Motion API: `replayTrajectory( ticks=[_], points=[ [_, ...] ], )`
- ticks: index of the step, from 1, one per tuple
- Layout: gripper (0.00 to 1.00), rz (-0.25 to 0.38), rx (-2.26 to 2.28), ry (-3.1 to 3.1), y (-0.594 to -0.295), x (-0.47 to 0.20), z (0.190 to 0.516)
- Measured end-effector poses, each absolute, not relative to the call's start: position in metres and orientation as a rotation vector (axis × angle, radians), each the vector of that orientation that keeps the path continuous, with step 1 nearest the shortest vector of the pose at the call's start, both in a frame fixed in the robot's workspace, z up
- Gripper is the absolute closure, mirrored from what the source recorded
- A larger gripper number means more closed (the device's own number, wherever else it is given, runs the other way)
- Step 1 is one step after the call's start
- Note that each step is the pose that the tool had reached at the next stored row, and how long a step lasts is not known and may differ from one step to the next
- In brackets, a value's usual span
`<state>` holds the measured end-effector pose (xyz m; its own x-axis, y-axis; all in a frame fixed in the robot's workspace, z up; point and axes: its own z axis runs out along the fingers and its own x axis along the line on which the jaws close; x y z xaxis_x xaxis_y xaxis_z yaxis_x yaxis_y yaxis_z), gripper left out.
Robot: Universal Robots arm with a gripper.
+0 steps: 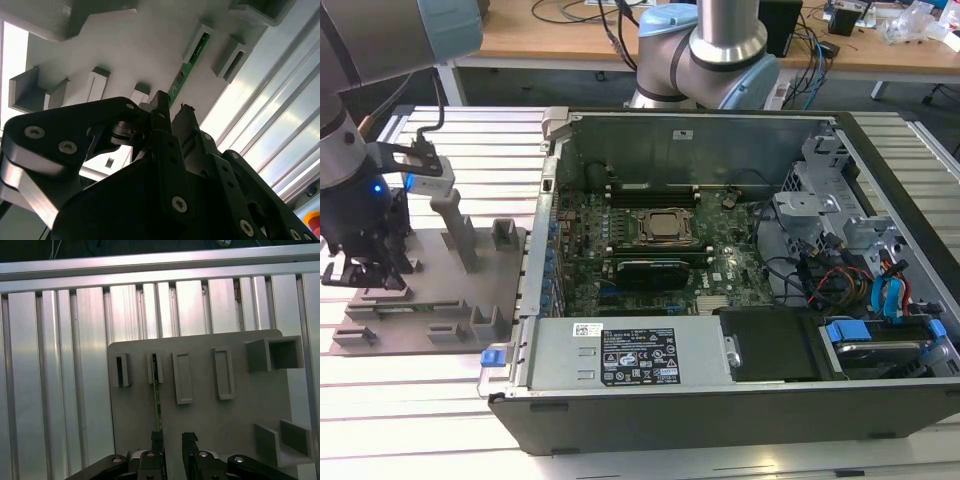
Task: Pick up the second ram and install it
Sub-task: 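Pick up the second ram and move it above second insertion slot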
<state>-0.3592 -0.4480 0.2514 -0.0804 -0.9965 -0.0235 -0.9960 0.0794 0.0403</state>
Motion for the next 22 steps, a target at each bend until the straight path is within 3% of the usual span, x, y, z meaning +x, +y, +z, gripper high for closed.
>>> replayTrajectory(
  ticks=[22],
  points=[
    [0.7, -0.072, 2.162, -2.262, -0.458, -0.366, 0.206]
  ],
)
